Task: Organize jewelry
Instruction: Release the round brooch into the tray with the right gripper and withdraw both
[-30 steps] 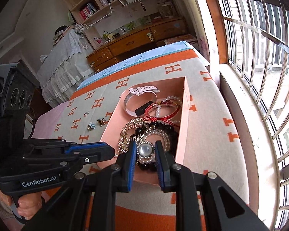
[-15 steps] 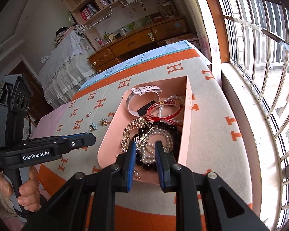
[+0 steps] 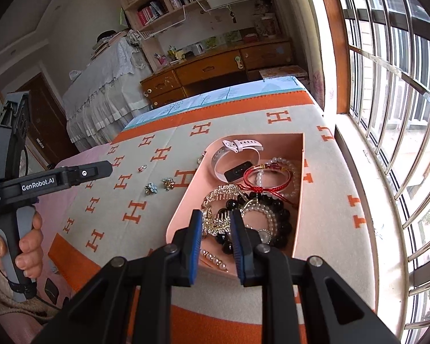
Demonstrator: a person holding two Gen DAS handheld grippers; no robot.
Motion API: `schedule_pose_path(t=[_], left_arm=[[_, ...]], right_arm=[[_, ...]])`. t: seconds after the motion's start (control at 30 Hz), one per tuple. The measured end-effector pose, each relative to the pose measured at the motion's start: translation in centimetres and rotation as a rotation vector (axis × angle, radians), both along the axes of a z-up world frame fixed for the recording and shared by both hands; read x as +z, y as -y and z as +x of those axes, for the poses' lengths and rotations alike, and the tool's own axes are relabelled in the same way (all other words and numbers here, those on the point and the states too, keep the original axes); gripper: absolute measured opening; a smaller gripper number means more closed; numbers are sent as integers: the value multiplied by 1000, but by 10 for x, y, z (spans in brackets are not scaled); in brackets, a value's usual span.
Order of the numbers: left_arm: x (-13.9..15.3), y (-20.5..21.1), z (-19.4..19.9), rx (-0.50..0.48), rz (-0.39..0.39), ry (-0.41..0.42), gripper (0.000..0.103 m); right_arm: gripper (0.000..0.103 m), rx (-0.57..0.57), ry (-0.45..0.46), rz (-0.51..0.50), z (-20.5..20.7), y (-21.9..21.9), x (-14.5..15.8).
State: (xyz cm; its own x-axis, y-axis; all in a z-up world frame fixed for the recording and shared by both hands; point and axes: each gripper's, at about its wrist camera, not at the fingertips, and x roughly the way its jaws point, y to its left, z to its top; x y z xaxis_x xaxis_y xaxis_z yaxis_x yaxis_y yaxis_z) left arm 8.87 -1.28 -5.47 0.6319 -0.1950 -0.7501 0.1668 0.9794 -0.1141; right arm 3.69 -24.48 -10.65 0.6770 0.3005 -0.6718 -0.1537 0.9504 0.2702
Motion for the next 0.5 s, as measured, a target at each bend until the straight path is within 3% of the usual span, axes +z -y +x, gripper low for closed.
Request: schedule_pose_path(t=[0.13,0.27,0.33,0.5], left_arm=[[28,-21,-3,56,39,106,78],[48,-35,-4,97,76,183,90],[53,-42,-2,108,73,201,91],[53,-54,7,122,69,199,91]], right_arm=[[20,41,15,-19,12,-16,15],[20,108,28,-24,30,-39,34],[21,142,24,-30,40,-52,41],[35,198,-16,-78,70,-88,45]])
